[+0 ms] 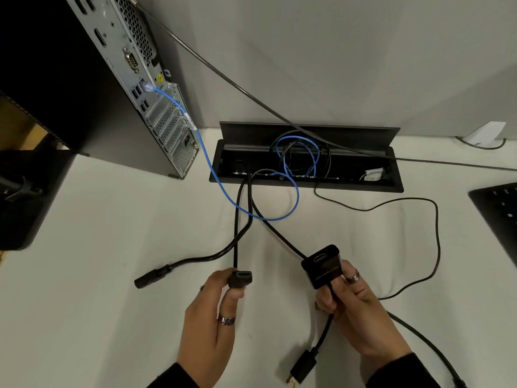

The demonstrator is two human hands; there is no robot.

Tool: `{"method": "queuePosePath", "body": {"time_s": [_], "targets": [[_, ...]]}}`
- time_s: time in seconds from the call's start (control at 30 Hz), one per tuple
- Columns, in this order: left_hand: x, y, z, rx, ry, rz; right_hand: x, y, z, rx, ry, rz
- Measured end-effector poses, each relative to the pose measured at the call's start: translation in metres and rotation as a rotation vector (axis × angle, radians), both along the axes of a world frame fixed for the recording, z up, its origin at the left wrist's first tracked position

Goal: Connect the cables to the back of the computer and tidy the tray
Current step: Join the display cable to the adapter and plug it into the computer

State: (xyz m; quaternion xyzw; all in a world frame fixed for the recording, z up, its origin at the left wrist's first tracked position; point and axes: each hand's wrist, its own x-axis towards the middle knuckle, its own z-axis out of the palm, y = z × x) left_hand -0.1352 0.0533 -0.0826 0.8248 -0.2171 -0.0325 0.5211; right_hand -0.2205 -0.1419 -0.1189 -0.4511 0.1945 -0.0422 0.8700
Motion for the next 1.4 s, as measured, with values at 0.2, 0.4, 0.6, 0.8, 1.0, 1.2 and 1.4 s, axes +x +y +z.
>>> {"method": "queuePosePath", "body": {"time_s": [0.2, 0.4, 0.6, 0.8, 1.0, 1.2, 1.4], "targets": [[-0.003, 0.005, 0.005, -0.020, 0.050, 0.071, 0.005, 0.000, 0.002, 0.049, 0.039, -0.033], [-0.002, 0.013, 0.002, -0.033, 0.125, 0.130, 0.014, -0.002, 0.011, 0.059, 0.100, -0.088], [0.002, 0.020, 0.006, -0.021, 0.096, 0.120, 0.016, -0.001, 0.021, -0.067, 0.108, -0.085], [0.008, 0.025, 0.013, 0.055, 0.096, 0.070, 0.022, 0.004, 0.035, -0.149, 0.102, -0.098], [0.019, 0.023, 0.023, 0.092, 0.108, -0.015, 0.033, 0.005, 0.043, -0.359, 0.118, -0.176], [0.023, 0.016, 0.033, 0.046, 0.160, -0.047, 0.041, 0.007, 0.054, -0.416, 0.069, -0.118], [0.028, 0.011, 0.048, 0.042, 0.150, -0.078, 0.043, 0.020, 0.066, -0.450, -0.005, -0.017]]}}
